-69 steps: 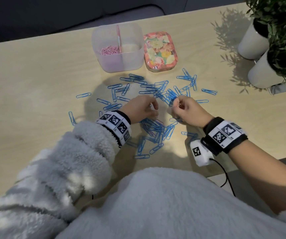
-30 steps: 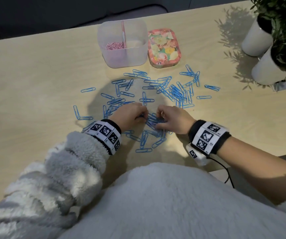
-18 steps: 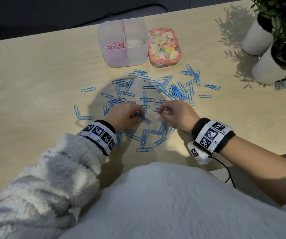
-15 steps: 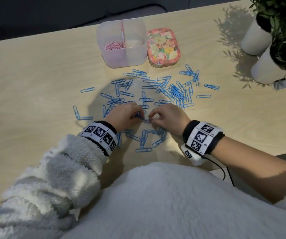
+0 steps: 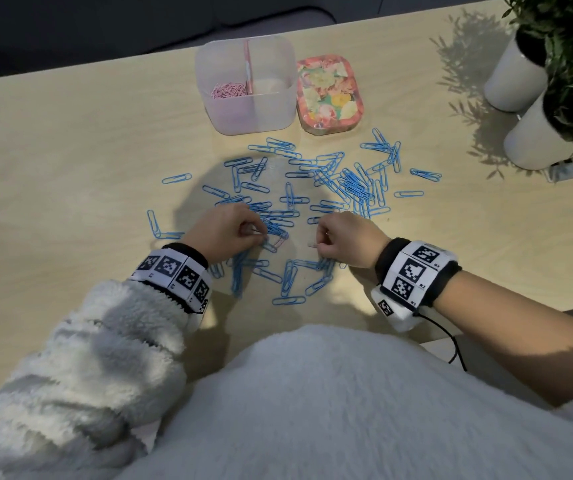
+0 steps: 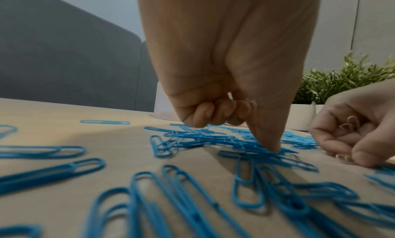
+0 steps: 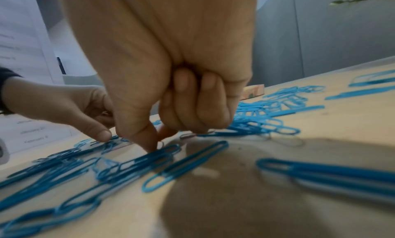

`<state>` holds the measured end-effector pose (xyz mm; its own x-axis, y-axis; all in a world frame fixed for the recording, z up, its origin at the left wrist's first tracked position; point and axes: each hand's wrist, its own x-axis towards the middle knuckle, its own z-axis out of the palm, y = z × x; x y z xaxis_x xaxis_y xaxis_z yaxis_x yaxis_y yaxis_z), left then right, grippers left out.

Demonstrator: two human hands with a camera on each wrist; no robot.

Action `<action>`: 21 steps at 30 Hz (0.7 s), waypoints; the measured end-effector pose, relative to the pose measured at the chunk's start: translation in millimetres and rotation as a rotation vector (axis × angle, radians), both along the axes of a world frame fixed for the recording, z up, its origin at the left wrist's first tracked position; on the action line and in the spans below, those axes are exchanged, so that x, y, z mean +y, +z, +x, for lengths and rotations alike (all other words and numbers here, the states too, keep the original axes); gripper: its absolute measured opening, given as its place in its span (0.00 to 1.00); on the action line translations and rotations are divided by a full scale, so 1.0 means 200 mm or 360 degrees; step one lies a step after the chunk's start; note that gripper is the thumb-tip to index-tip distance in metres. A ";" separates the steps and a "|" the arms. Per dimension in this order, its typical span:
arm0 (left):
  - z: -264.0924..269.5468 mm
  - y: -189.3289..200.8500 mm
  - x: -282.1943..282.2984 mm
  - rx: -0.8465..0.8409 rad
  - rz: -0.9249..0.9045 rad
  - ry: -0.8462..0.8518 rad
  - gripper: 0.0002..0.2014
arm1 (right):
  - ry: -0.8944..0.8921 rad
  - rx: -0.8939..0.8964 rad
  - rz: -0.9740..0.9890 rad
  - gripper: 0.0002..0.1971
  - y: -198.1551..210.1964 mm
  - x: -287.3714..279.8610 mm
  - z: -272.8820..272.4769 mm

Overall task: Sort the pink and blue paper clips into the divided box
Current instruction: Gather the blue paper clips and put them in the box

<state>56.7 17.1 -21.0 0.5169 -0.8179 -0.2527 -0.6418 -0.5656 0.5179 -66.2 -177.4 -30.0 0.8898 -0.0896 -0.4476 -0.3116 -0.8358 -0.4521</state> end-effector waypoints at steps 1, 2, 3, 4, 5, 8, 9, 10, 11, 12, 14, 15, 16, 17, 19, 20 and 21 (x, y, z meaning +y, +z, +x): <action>-0.01 0.00 -0.02 -0.0011 -0.0016 0.0016 0.05 | -0.0006 -0.0006 0.0050 0.04 0.00 -0.02 0.00; -0.03 0.01 -0.04 -0.0024 -0.0017 0.0043 0.06 | -0.0052 -0.0051 0.0139 0.05 0.00 -0.04 0.01; -0.05 0.01 -0.06 -0.0045 0.0013 0.0079 0.08 | -0.0154 -0.0104 0.0264 0.06 0.02 -0.06 0.01; -0.06 0.01 -0.08 -0.0094 0.0068 0.0104 0.11 | -0.0303 -0.0159 0.0430 0.08 0.04 -0.10 0.02; -0.08 0.01 -0.10 -0.0161 0.0139 0.0105 0.13 | -0.0474 -0.0200 0.0611 0.10 0.06 -0.13 0.02; -0.11 -0.01 -0.14 -0.0243 0.0287 0.0066 0.13 | -0.0919 -0.0236 0.1099 0.13 0.12 -0.23 0.01; -0.12 -0.02 -0.15 -0.0219 0.0293 0.0056 0.12 | -0.1008 -0.0225 0.1237 0.11 0.12 -0.25 0.01; -0.12 -0.03 -0.15 -0.0187 0.0289 0.0043 0.11 | -0.1069 -0.0199 0.1347 0.10 0.13 -0.27 0.01; -0.13 -0.03 -0.15 -0.0157 0.0283 0.0029 0.10 | -0.1112 -0.0165 0.1425 0.10 0.13 -0.28 0.01; -0.13 -0.03 -0.15 -0.0133 0.0280 0.0014 0.09 | -0.1146 -0.0132 0.1482 0.12 0.12 -0.28 0.01; -0.14 -0.03 -0.15 -0.0108 0.0288 -0.0045 0.08 | -0.1204 -0.0069 0.1549 0.15 0.11 -0.26 0.02; -0.15 -0.03 -0.15 -0.0091 0.0278 -0.0068 0.08 | -0.1182 -0.0043 0.1532 0.14 0.10 -0.23 0.01; -0.15 -0.03 -0.14 -0.0051 0.0250 -0.0071 0.08 | -0.1093 -0.0049 0.1439 0.13 0.09 -0.21 0.01; -0.15 -0.02 -0.14 0.0035 0.0196 -0.0026 0.07 | -0.0934 -0.0088 0.1263 0.12 0.07 -0.19 0.01; -0.13 -0.01 -0.13 0.0284 0.0059 0.0163 0.05 | -0.0488 -0.0200 0.0776 0.08 0.04 -0.17 0.00; -0.12 0.00 -0.13 0.0404 -0.0006 0.0265 0.05 | -0.0288 -0.0218 0.0527 0.04 0.03 -0.17 0.00; -0.10 0.00 -0.13 0.0533 -0.0066 0.0353 0.05 | -0.0144 -0.0225 0.0298 0.02 0.02 -0.16 -0.01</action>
